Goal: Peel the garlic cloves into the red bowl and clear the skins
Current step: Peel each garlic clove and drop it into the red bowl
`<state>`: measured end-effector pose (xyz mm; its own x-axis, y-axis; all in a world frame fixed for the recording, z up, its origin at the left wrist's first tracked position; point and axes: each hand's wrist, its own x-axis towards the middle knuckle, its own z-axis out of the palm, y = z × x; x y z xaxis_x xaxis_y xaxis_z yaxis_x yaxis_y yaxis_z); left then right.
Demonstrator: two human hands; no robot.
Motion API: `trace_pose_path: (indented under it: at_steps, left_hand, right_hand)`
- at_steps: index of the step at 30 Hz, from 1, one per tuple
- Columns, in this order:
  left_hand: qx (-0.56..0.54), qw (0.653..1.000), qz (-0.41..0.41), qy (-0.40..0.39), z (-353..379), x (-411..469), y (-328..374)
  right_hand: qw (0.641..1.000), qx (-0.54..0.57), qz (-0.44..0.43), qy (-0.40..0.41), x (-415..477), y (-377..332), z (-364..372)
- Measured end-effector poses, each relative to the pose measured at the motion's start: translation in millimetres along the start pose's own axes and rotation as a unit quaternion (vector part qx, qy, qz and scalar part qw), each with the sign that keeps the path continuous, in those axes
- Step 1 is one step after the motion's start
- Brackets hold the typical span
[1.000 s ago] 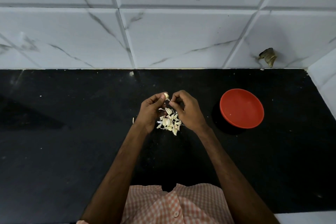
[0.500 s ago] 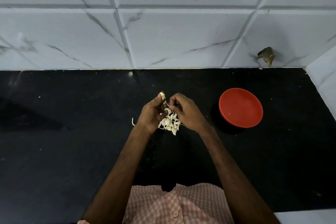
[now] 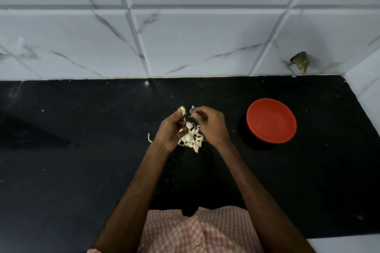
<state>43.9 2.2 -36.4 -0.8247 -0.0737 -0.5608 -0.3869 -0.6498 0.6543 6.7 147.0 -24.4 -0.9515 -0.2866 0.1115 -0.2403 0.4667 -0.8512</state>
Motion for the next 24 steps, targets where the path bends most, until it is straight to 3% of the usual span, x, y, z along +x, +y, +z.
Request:
trace_pose_path:
  at_steps: [4,9,18,24]
  left_hand:
    - [0.048,0.999,0.006,-0.014,-1.7,3.4,-3.2]
    - [0.076,0.996,0.029,-0.028,-5.1,4.7,-4.1]
    - [0.235,0.945,0.228,0.030,-5.9,6.8,-5.7]
    - [0.249,0.943,0.220,-0.008,-8.5,3.1,-0.8]
  right_hand:
    - [0.998,0.049,0.031,-0.005,-2.3,-8.0,9.4]
    - [0.999,0.026,0.027,-0.017,-0.6,-5.1,8.0]
    - [0.997,-0.063,0.017,-0.041,0.0,-1.6,5.3]
    - [0.997,-0.063,0.020,-0.034,1.7,-2.2,2.3]
